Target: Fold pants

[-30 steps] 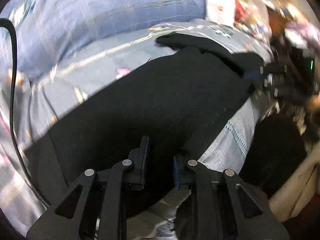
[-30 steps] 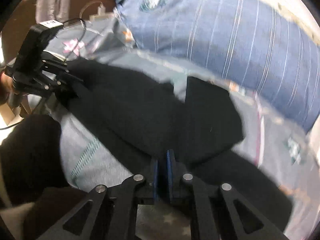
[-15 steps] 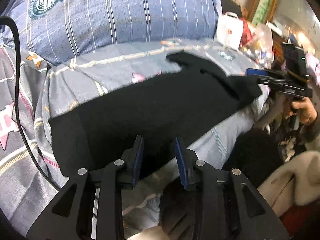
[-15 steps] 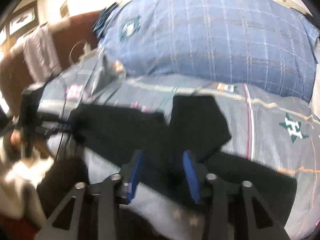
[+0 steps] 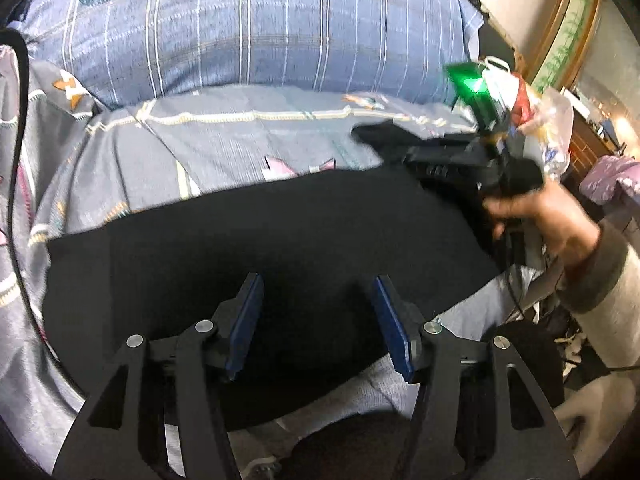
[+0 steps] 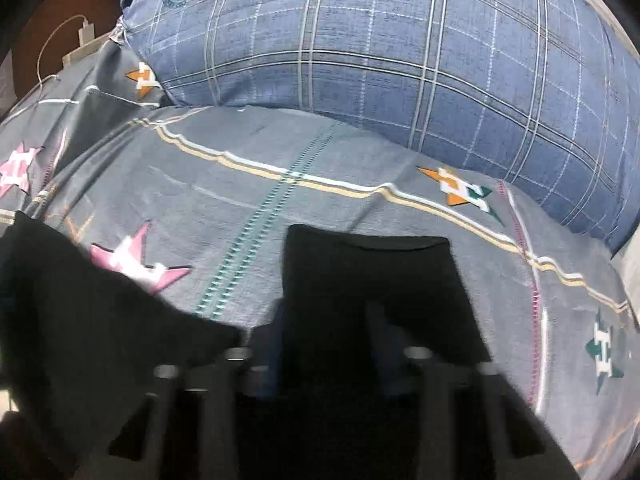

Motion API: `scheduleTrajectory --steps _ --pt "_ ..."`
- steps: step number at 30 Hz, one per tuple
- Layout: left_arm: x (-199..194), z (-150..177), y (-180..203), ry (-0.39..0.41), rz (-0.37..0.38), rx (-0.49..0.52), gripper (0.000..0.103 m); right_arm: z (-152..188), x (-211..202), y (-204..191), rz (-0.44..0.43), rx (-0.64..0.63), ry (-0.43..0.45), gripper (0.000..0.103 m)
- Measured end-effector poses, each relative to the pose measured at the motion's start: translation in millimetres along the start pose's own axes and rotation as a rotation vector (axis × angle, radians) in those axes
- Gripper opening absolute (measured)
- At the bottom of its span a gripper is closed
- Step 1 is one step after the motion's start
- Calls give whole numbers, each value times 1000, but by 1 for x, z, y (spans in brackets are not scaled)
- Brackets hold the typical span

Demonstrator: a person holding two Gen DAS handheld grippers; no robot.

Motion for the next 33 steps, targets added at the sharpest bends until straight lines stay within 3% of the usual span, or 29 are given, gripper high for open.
scheduleTrajectory --steps 2,6,10,14,17,22,25,26,27,31,33 --pt "1 2 1 -2 -6 0 57 4 -16 13 -69 80 32 4" --pt "-9 1 1 12 5 -18 57 27 -91 44 -149 236 204 4" --pt "-16 2 1 28 8 -22 57 90 -175 80 -136 390 359 4" --pt "-5 4 5 1 14 -45 57 170 -176 128 -40 577 321 4" --pt "-1 4 9 -11 16 -60 57 214 -149 152 -97 751 289 5" --pt "-13 2 2 2 9 -73 57 224 -153 160 -179 866 418 12" --pt "-16 2 -10 1 2 -128 57 219 -144 163 -225 897 424 15" --pt "-18 2 -14 2 0 -143 57 216 -138 162 -230 896 417 14" --pt "-20 3 -19 3 -5 -163 57 213 -140 160 -230 885 422 5" --pt "-35 7 -32 24 -20 -184 57 198 -183 145 -222 769 501 5" --pt "-42 9 -42 35 -33 -202 57 202 -196 141 -202 740 497 5"
Point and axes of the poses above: each gripper's, at about its wrist camera, not at the fingertips, and x roughly the way its jaws point, y to its right, z to its underside, the point moved 7 cm from there along x, roughly the way its jaws point, and after that the axes turned 6 degrees about -z, right-handed, at the moved point
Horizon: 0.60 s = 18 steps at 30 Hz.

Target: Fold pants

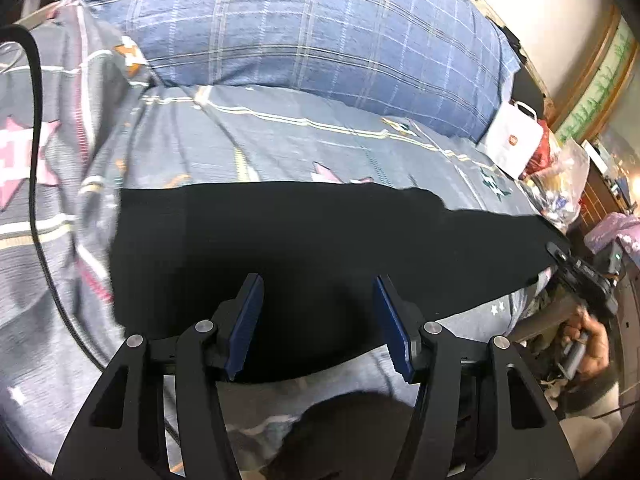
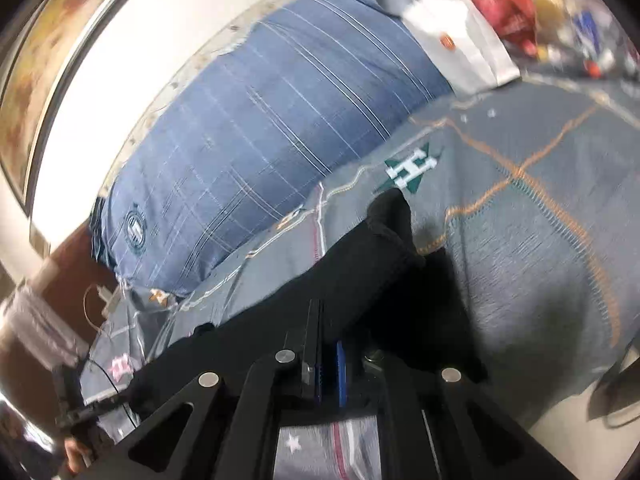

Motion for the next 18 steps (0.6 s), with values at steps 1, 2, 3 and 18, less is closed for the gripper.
scheduleTrajectory --steps 1,2,3,18 --pt "-3 0 -6 8 0 -23 57 4 -3 2 19 -7 -16 5" --pt "-5 -1 -11 16 3 -46 57 9 -1 4 48 -19 -41 5" --pt "-8 -1 -18 29 9 -81 57 16 4 10 91 -36 -71 5" --pt "-17 -6 -69 77 -70 -200 62 73 25 -104 -93 -455 -385 21"
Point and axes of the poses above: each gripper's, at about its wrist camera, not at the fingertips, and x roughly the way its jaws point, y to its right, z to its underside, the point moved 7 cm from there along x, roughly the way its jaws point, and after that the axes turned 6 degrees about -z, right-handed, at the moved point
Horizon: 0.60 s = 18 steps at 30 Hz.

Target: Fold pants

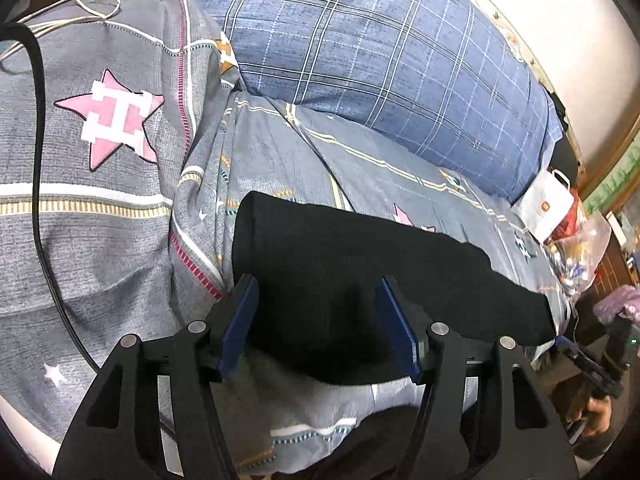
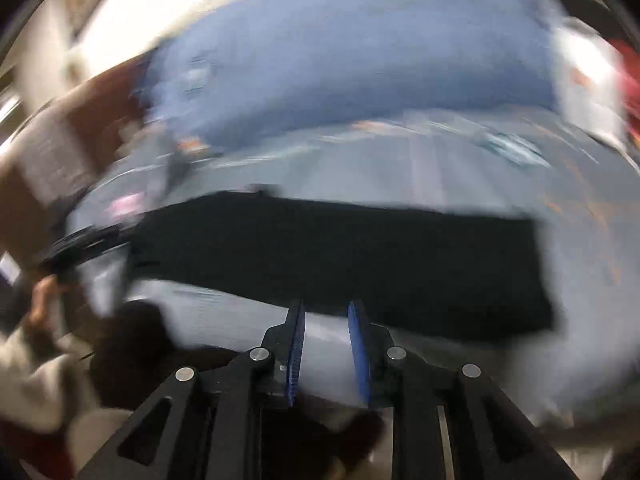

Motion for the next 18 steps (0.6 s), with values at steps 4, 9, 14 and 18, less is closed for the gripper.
scheduleTrajectory --steps 4,9,14,18 --pt "8 -1 -2 -7 -7 -24 62 -35 50 -79 -185 -199 -38 21" --pt "13 -1 -1 -11 -3 -11 62 -38 130 -172 -306 -434 -187 22" --pt "18 1 2 -15 -3 13 62 -3 192 -196 -173 -690 -391 22" --pt "20 2 3 -11 -4 11 62 -7 194 -196 -153 -689 -368 22"
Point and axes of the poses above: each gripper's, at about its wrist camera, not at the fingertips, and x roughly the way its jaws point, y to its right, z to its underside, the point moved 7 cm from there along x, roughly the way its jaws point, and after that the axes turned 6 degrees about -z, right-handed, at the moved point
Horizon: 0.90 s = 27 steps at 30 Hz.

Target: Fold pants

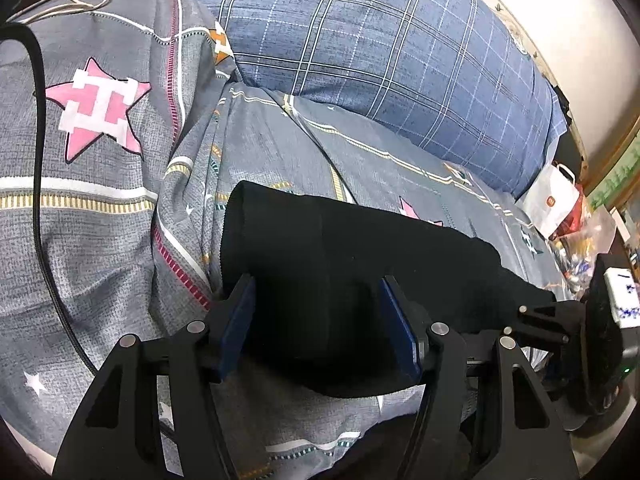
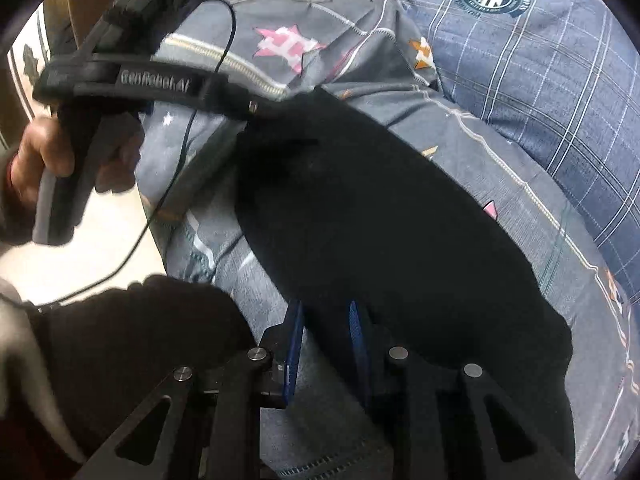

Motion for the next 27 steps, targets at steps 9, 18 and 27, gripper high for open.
scheduleTrajectory --steps 9,18,27 --pt "-1 0 -1 -4 3 -12 62 -9 -4 -1 5 -42 -2 24" --pt "4 3 2 -9 -39 12 62 -17 9 4 33 -55 7 14" --pt "-14 4 6 25 -57 52 62 -24 -15 -4 -86 24 53 6"
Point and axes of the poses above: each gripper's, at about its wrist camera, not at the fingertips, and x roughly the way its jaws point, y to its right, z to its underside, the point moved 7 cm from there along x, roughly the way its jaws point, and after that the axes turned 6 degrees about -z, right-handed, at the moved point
